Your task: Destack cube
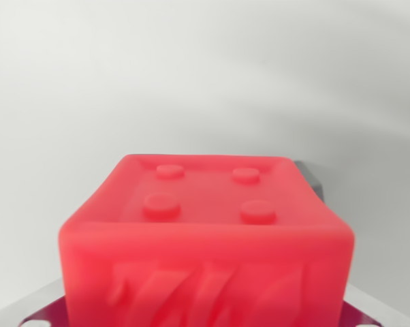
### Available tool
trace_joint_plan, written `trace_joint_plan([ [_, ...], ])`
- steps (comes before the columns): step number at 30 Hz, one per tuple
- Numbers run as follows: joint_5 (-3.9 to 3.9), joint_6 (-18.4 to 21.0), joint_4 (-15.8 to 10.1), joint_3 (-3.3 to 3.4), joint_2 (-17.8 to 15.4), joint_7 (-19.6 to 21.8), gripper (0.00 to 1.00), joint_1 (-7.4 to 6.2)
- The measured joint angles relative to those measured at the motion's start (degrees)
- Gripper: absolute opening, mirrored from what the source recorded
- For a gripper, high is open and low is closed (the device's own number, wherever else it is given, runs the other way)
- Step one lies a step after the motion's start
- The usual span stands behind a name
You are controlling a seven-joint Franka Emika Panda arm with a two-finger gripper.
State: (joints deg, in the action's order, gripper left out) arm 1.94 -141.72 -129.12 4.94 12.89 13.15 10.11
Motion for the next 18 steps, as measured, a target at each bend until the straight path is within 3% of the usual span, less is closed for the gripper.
trace_joint_plan([
  [18,0.0,-0.15,0.95,-0.13,1.1,10.75,0.0,-3.66],
])
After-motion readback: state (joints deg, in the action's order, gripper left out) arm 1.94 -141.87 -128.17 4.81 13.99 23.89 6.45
